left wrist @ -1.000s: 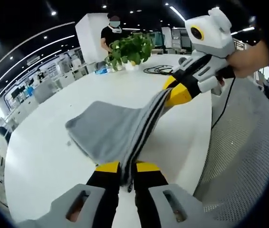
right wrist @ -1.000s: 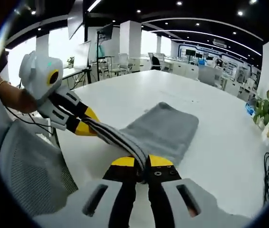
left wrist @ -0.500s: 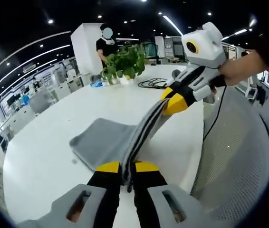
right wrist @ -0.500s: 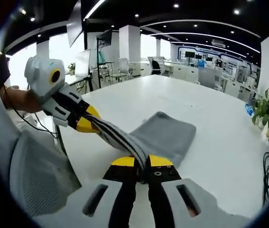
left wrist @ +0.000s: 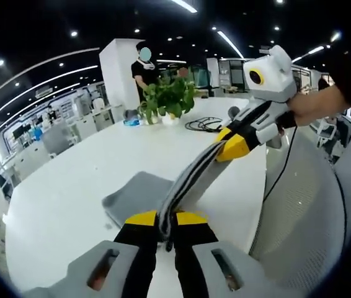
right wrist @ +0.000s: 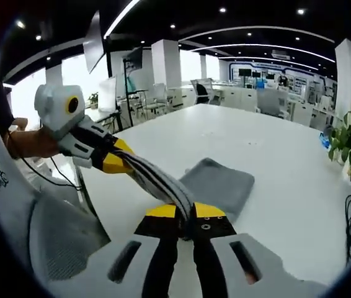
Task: Fold the towel on the table until its edges align and the towel forms a compact rectangular stack.
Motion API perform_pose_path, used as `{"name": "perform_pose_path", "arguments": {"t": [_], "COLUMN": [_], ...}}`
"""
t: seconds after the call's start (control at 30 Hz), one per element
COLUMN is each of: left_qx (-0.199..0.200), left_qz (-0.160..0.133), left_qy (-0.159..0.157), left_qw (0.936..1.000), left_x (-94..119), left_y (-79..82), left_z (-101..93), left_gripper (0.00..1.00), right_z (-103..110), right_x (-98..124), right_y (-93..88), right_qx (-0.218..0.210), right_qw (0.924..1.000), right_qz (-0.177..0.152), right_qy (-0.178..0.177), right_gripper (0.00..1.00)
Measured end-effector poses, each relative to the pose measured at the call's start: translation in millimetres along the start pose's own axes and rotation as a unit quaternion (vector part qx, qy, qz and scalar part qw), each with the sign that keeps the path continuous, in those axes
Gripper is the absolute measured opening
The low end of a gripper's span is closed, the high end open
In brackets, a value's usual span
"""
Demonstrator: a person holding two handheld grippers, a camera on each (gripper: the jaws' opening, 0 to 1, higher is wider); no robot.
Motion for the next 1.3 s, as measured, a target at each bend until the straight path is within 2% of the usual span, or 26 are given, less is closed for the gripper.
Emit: {"name": "perform_pose_path", "arguments": {"t": [0.2, 0.43, 0.9, 1.03, 1.23, 1.3], "left_qx": [0.000, 0.008, 0.023, 0.046, 0.054, 0.053], "left_qz": [-0.016, -0.040, -0.051, -0.059, -0.058, -0.054], "left_qy": [0.009, 0.001, -0.013, -0.022, -0.026, -0.037], "left_qw": [0.9998, 0.9992, 0.9983, 0.9969, 0.9965, 0.9964], "left_x": [10, 21, 35, 39, 40, 36], "left_y": [14.5, 32.2, 36.6, 37.4, 33.9, 31.1], "left_z": [4.0, -1.0, -14.2, -17.0, -18.8, -20.6], "left_gripper": [0.09, 0.09, 0.09, 0.09, 0.09, 0.09], "right_z": [8, 11, 31, 36, 35, 32], "right_x": [11, 22, 43, 46, 44, 41], "right_y": [15.2, 21.4, 17.2, 17.9, 17.4, 15.2], "right_qx": [0.001, -0.016, -0.039, -0.006, -0.011, -0.003], "right_qw": [0.9999, 0.9998, 0.9988, 0.9991, 0.9984, 0.9987], "right_qz": [-0.009, -0.012, 0.010, 0.027, 0.030, 0.032], "right_qy": [0.007, 0.006, 0.030, 0.033, 0.046, 0.038], "right_gripper": [0.05, 0.05, 0.05, 0.05, 0.05, 0.05]}}
Point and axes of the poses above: the point that each gripper's makers call its tool centre point, and the gripper's own axes: x roughly backward along the fingers, z roughly to its left, y roughly out of its top, the point moved 2 cm from there along x, roughly backward along the fingers, and after that the axes turned 4 degrees about -x, right-handed, at the moved point
